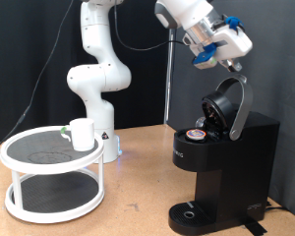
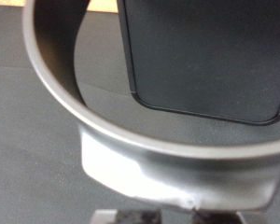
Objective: Make a cup of coffee with the keurig machine
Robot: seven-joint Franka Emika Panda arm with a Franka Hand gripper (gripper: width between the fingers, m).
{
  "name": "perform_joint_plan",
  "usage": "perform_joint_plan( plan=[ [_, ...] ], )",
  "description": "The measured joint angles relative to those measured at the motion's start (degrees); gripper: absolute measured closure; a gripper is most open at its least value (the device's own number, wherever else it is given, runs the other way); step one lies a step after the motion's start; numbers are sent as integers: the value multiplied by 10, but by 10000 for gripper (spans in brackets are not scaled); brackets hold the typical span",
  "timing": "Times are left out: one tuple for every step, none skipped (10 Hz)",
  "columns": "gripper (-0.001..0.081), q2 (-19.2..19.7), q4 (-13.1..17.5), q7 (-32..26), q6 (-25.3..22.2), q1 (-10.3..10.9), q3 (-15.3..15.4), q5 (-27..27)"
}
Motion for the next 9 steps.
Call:
perform_joint_plan(
  plan=[
    [806,5,1,2,10,1,9,0],
    [806,8,2,3,17,1,16,0],
    [806,11,4,5,19,2,20,0],
    [806,15,6,5,20,2,23,0],
    [806,17,7,7,22,2,25,0],
    [806,18,7,9,23,2,27,0],
    [806,18,7,10,23,2,27,0],
    [806,18,7,10,23,2,27,0],
    [806,18,7,10,24,2,26,0]
  ],
)
